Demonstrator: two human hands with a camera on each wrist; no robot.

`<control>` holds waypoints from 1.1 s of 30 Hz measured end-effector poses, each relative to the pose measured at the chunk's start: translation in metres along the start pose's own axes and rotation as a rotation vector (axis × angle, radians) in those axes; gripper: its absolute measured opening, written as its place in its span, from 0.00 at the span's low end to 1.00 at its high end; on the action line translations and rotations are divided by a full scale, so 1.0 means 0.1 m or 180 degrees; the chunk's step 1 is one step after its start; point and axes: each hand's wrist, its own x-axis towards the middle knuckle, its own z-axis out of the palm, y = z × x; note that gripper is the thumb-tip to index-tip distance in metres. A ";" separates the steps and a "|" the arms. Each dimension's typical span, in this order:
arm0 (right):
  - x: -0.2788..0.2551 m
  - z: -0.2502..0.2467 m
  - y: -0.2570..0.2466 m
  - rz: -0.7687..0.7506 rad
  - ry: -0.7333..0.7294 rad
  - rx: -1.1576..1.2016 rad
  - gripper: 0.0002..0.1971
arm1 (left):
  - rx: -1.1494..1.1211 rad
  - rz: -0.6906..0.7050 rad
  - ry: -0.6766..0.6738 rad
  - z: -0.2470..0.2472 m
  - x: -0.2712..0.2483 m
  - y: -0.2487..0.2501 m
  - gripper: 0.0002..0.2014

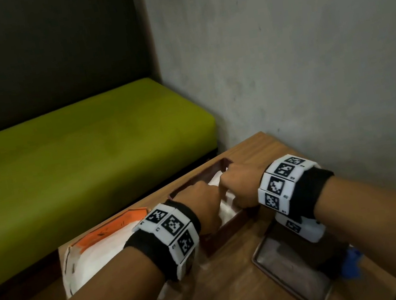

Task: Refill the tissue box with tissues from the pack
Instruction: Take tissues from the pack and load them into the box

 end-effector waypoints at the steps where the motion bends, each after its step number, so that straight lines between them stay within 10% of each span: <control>1: -0.05 -0.04 0.02 -0.0044 0.0168 0.0091 0.13 | -0.0043 -0.0131 0.0111 -0.03 0.00 -0.02 0.13; 17: -0.38 0.04 0.26 -0.0357 0.0451 0.0634 0.12 | 0.0188 -0.1059 0.0661 -0.04 0.02 0.02 0.11; 28: -0.29 -0.06 0.15 -0.0318 0.0542 0.0477 0.13 | 0.0266 -0.0725 0.0900 0.02 -0.03 0.03 0.12; 33: -0.09 -0.02 0.04 -0.0159 0.0155 0.0123 0.19 | -0.0152 -0.0390 0.0189 0.06 0.01 0.01 0.18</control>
